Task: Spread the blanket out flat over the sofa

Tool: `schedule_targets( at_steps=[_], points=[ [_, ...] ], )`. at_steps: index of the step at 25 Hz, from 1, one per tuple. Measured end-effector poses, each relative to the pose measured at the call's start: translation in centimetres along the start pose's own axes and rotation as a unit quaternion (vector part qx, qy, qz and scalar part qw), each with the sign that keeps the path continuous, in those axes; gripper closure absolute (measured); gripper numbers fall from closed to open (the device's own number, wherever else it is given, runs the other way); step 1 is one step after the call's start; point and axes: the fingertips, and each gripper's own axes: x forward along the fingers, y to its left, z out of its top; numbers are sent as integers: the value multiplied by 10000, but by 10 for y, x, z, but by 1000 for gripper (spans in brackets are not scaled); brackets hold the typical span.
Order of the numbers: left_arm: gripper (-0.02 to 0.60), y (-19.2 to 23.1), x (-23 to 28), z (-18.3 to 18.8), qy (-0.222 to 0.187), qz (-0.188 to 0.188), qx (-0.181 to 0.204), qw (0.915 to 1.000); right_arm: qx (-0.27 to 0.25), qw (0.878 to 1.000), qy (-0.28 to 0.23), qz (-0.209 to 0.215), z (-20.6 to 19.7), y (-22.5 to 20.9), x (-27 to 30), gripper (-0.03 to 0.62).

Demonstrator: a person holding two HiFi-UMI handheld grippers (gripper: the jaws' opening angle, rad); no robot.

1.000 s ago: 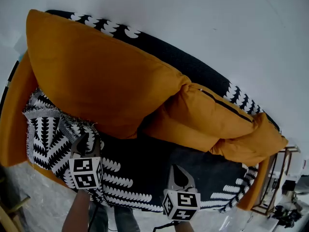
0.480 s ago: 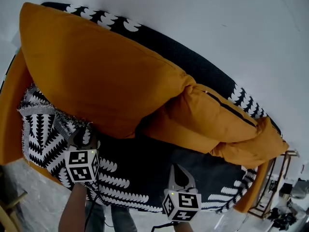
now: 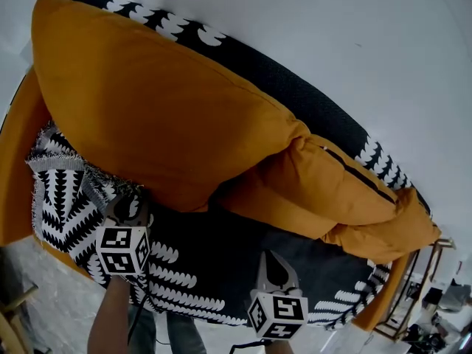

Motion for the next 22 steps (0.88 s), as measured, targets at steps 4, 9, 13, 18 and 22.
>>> schedule_targets(
  at_steps=[4, 9, 13, 18, 22],
  points=[
    [477, 1, 0, -1, -14, -121, -8, 9999, -11, 10000, -65, 75, 3, 2, -1, 589],
    [554, 8, -3, -3, 49, -55, 161, 9998, 12, 9999, -53, 118, 2, 5, -3, 589],
    [557, 7, -4, -3, 127, 41, 372, 9992, 44, 9999, -46, 107, -2, 7, -5, 589],
    [563, 9, -10, -5, 254, -40, -11, 9997, 57, 9999, -55, 111, 1, 12, -7, 589],
    [563, 12, -20, 0, 244, 15, -10, 9997, -23, 9998, -104, 165, 11, 21, -7, 589]
  ],
)
